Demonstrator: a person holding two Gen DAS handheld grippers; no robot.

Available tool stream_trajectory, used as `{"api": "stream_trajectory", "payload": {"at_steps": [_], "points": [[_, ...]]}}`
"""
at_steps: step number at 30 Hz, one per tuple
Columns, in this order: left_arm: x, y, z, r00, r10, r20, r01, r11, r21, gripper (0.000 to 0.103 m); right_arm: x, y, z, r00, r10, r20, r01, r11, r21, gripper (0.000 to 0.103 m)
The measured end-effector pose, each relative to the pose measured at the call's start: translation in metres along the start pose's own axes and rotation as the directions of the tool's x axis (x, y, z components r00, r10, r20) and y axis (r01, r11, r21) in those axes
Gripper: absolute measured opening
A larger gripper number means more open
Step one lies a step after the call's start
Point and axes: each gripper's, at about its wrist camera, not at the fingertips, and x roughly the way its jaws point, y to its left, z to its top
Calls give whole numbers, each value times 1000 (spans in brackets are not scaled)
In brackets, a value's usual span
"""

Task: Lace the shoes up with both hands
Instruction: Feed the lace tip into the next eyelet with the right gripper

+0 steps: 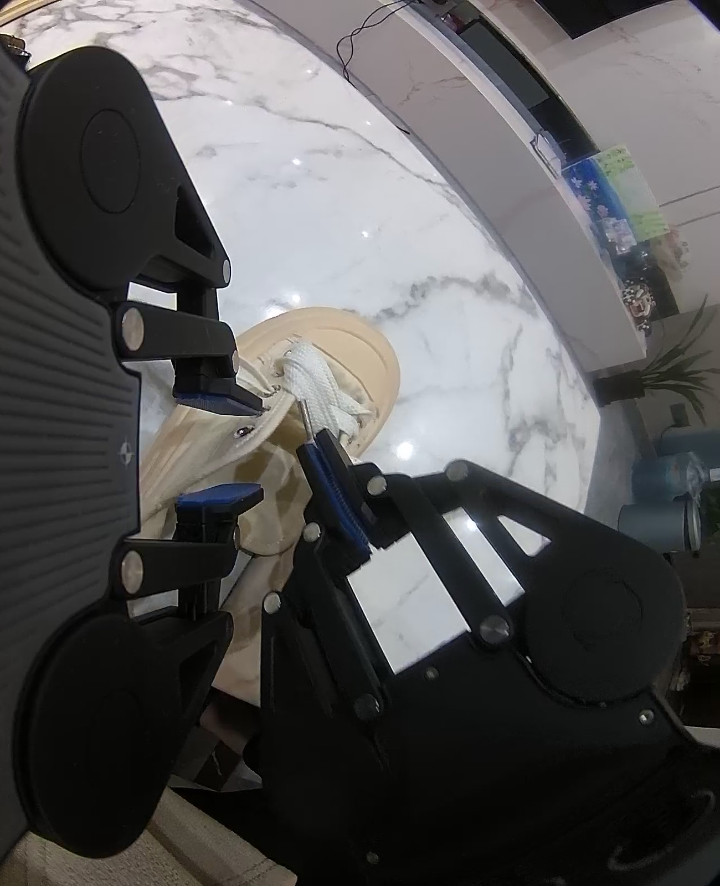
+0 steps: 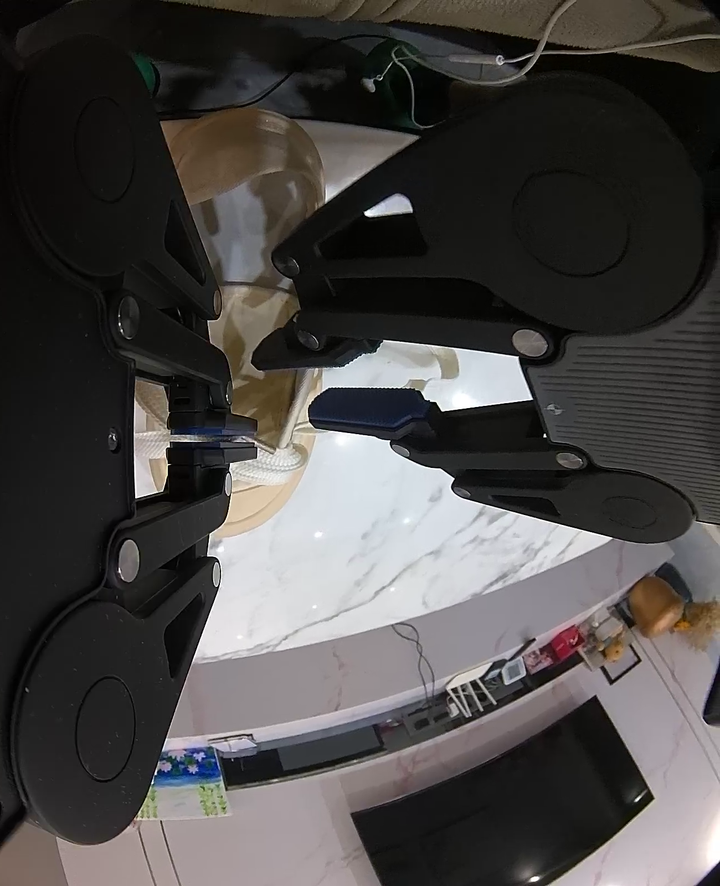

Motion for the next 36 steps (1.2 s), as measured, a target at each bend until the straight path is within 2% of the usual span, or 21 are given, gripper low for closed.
{"api": "stream_trajectory", "payload": {"at_steps": [10,12,23,36], "points": [[0,0,3,1000,-2,6,2,1000,-6,23,-2,-1,0,1000,12,9,-12,1000,13,0],[2,2,2,1000,-3,-3,3,1000,-8,16,-4,-3,1,1000,21,20,-22,1000,15,0],[-2,14,-3,1000,-25,-8,25,998,-53,15,-3,-5,4,998,39,44,-39,999,1,0],[-1,17,-5,1000,-24,-20,23,999,-47,15,0,-4,5,996,59,63,-58,998,-14,0]]}}
